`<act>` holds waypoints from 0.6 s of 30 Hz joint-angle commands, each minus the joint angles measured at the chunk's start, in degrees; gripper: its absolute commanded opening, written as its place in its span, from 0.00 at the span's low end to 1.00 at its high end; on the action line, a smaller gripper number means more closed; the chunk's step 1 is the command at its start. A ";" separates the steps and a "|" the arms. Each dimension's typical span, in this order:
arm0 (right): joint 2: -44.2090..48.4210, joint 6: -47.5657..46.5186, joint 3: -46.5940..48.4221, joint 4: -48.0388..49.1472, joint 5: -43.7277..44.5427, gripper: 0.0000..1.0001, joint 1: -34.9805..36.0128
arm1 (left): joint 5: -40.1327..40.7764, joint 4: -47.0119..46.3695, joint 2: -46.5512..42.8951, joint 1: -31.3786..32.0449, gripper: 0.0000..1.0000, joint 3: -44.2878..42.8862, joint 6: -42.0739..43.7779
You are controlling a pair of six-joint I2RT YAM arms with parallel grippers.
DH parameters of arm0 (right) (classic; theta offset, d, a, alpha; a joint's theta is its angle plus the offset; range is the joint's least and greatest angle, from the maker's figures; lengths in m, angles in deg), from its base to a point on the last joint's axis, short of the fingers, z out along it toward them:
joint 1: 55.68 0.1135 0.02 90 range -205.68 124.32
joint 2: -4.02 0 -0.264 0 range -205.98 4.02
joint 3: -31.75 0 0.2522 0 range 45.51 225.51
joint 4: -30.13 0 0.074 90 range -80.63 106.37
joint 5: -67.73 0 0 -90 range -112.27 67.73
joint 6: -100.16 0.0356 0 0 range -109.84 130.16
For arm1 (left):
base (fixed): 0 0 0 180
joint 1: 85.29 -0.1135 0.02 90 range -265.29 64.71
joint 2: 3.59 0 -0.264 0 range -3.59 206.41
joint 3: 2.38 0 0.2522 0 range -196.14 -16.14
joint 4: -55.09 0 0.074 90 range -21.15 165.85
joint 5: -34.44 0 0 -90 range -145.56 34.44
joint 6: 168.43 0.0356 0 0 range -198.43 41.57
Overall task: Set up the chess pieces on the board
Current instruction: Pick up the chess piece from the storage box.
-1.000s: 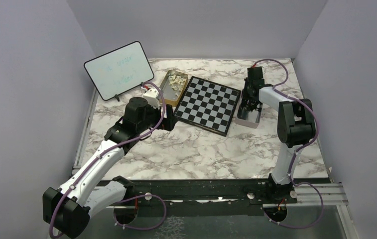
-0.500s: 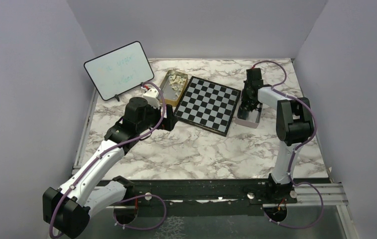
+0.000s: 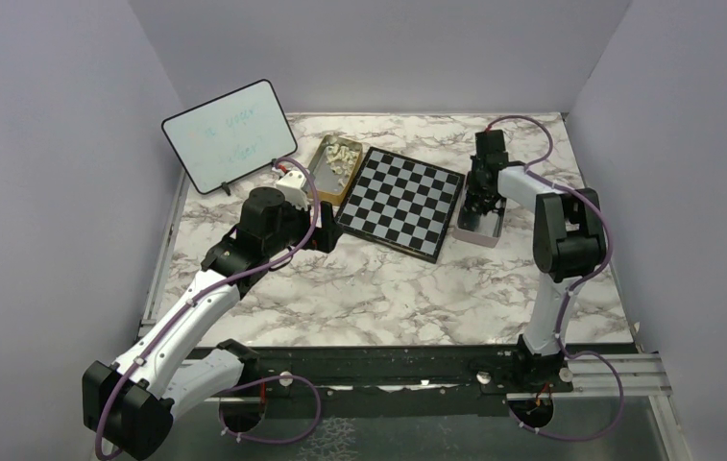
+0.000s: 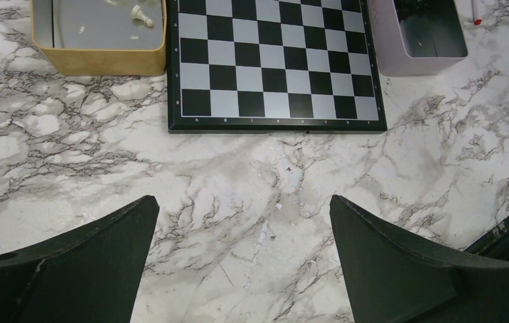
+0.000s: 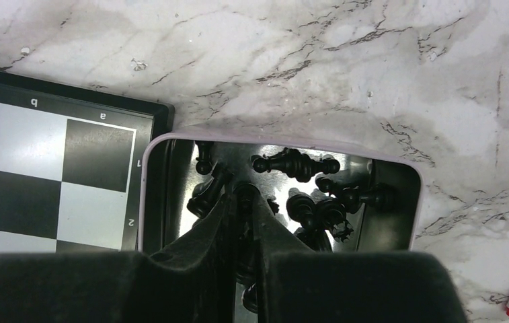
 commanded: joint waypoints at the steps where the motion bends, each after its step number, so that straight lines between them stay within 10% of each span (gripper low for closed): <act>1: 4.12 -0.72 2.04 -2.06 0.56 0.14 -0.23 | 0.71 0.07 -0.66 0.33 0.99 -0.05 0.73; 18: 19.07 3.40 -4.34 -5.43 -10.24 0.13 1.23 | 1.51 0.14 -1.47 0.33 0.99 0.06 0.99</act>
